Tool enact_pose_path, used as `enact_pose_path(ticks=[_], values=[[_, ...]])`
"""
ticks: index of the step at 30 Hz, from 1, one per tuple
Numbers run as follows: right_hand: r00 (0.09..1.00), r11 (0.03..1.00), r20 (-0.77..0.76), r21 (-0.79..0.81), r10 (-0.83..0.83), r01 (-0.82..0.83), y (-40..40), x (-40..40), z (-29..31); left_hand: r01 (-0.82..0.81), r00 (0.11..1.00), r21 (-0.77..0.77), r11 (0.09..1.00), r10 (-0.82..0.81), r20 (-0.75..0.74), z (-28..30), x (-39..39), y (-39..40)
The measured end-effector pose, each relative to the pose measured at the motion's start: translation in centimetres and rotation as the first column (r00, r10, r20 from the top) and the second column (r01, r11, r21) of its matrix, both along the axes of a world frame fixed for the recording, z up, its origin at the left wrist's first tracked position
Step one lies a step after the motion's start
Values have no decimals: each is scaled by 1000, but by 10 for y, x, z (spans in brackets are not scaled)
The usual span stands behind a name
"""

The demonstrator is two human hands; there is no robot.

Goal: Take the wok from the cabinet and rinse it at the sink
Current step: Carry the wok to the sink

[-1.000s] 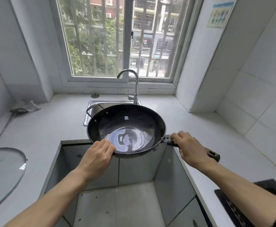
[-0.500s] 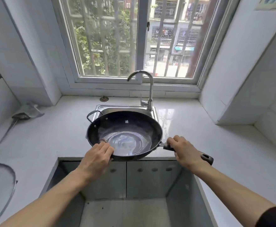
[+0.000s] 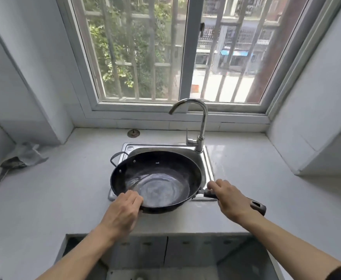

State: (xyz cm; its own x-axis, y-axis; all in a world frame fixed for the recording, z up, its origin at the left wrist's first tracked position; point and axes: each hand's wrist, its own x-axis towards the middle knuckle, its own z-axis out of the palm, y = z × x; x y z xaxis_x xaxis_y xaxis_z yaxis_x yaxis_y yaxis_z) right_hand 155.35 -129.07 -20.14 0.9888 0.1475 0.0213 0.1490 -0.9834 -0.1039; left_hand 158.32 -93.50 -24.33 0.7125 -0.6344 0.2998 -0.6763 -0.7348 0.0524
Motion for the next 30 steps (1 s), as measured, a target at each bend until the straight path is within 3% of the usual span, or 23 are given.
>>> enact_pose_path(ticks=[7,15,30], values=[[997,994,-26,-79,-74,72,25,44,-9,63,994,11,998,-62,-85,-15,71,19],[989,983,-3,-106,-148,147,30,75,-21,119,992,-17,993,-120,-44,-29,114,22],[993,991,-103,-126,-51,38,-13,118,-73,95,995,68,993,-92,-47,-62,122,-7]])
